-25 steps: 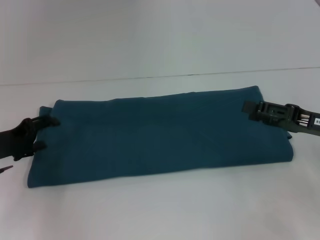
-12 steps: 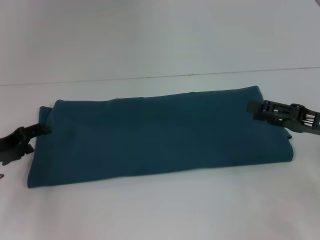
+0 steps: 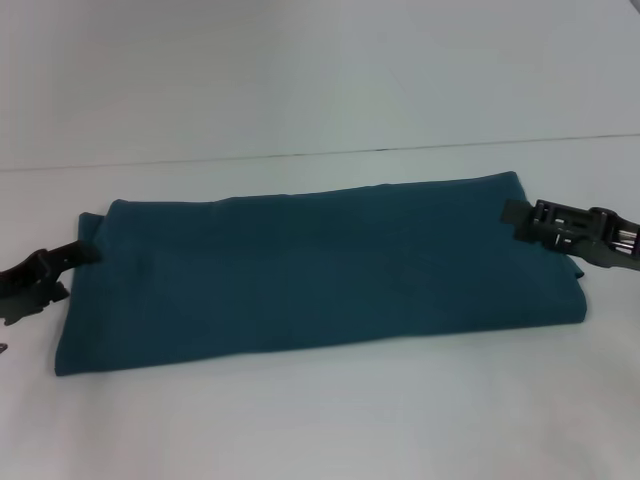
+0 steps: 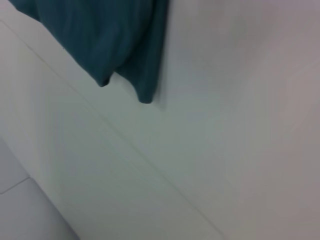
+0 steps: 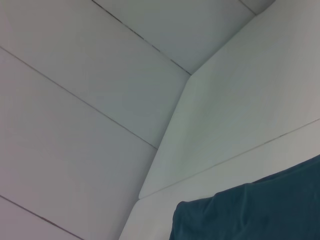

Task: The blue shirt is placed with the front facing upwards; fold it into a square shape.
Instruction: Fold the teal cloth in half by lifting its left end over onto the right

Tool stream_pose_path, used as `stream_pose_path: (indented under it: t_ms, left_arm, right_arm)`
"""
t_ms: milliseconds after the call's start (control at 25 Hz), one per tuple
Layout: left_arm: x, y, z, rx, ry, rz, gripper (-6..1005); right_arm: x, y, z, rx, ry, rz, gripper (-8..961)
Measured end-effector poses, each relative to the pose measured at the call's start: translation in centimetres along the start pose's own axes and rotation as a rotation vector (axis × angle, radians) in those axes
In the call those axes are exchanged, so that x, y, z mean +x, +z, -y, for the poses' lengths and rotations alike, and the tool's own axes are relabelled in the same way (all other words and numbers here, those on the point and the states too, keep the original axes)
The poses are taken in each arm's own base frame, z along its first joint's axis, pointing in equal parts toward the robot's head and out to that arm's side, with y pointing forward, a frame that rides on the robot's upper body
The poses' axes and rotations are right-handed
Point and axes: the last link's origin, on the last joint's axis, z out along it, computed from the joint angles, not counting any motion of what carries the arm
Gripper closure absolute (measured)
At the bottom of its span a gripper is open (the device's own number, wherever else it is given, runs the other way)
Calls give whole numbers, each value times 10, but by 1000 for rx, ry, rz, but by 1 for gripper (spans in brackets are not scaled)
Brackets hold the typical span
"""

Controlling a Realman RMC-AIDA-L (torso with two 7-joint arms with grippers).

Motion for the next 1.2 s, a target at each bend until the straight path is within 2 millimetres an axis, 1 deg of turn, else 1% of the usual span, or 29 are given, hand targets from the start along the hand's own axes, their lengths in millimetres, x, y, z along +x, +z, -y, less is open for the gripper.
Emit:
stream_pose_path:
  t_ms: [160,600,1080,1160,1200]
  left_arm:
    - [-2,2,-3,-7,-1,6,153]
    - [-7,5,2,13,-1,8,153]
    - [-11,7,1,8,6,26,152]
    - [-8,4,-1,-3,13,25,152]
    - [-4,1,-4,-19,28,20,152]
  right_arm:
    - [1,0,1,3,8,1,180]
    - [1,-2,3,6,15,12,180]
    - [-1,-4,4,8,19,25,180]
    - [-1,-4,4,8,17,25,180]
    - [-1,-4,4,8,15,25,180]
